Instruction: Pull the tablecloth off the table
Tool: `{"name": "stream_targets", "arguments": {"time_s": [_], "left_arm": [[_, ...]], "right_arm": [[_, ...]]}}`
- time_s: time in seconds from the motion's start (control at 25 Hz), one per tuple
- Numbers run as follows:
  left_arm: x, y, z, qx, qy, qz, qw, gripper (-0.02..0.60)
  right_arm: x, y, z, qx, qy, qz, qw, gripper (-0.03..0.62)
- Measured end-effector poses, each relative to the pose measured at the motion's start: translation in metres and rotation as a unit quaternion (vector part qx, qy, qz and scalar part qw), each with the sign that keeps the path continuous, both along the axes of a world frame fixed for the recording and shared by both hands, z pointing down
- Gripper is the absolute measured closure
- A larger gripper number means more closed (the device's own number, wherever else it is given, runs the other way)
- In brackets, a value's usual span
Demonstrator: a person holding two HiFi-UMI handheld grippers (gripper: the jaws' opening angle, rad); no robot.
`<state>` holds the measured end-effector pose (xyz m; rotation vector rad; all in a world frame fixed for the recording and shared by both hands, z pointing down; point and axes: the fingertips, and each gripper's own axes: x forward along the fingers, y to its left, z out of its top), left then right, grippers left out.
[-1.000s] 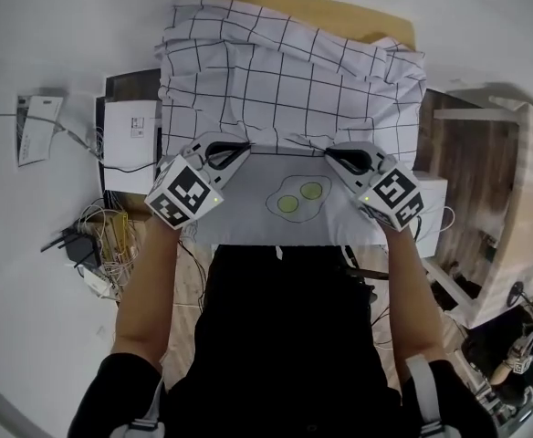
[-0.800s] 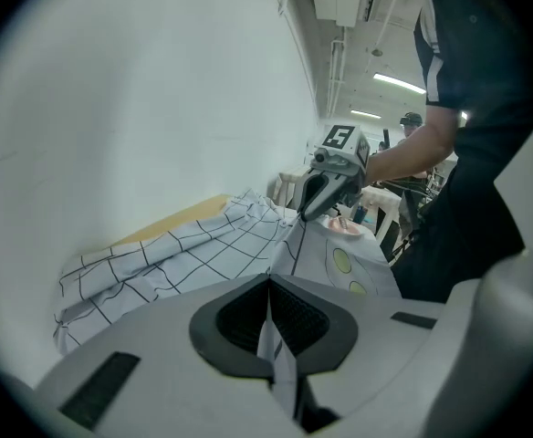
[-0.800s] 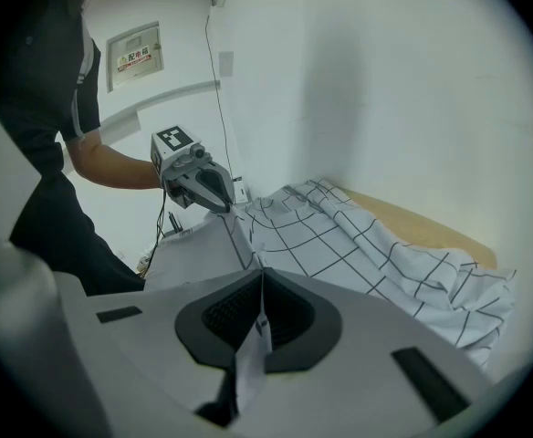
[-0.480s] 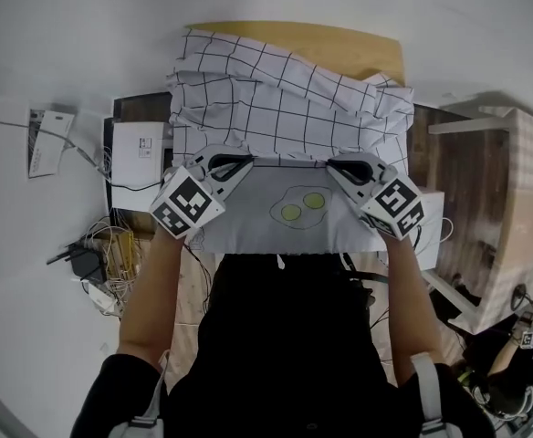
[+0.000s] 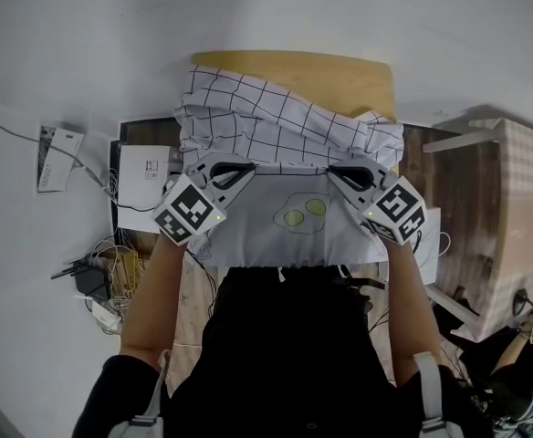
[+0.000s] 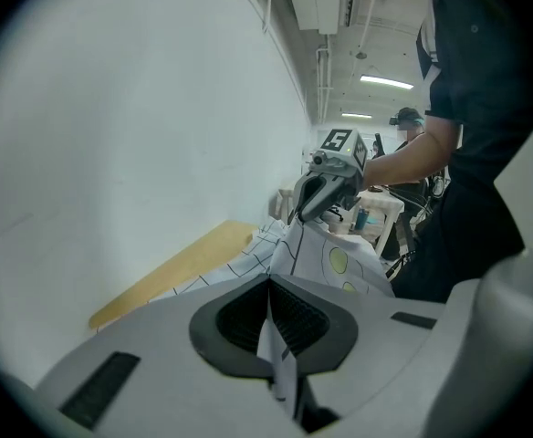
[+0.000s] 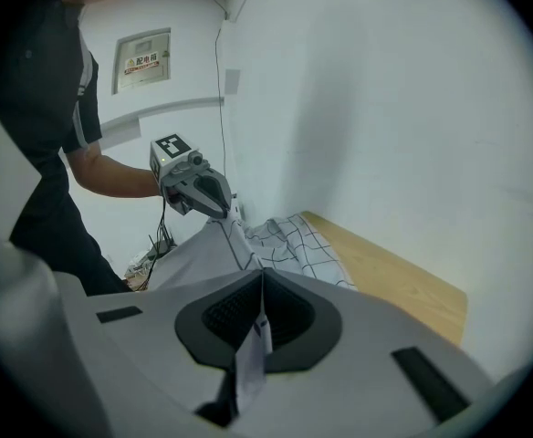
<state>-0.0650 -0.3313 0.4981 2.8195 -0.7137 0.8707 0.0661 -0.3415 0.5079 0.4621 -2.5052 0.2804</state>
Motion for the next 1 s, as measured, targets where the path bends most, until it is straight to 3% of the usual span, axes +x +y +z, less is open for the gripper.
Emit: {"name": "stream_targets", "arguments": {"time_s": [0.68,1.0], "left_arm": [[-0.011,-0.021,-0.090,0.069,0.023,-0.009,0.9973,0.568],[-0.019,-0.037,-0.154,0.116,0.073,-0.010,0.9905,0.568]], "right_arm": [[-0.009,-0.021,-0.090,0.069,-0.035,0.026,0.997,0.572],[-0.015,-0.040,-0.157,0.118,-0.077,0.049,0.989,0.572]]}}
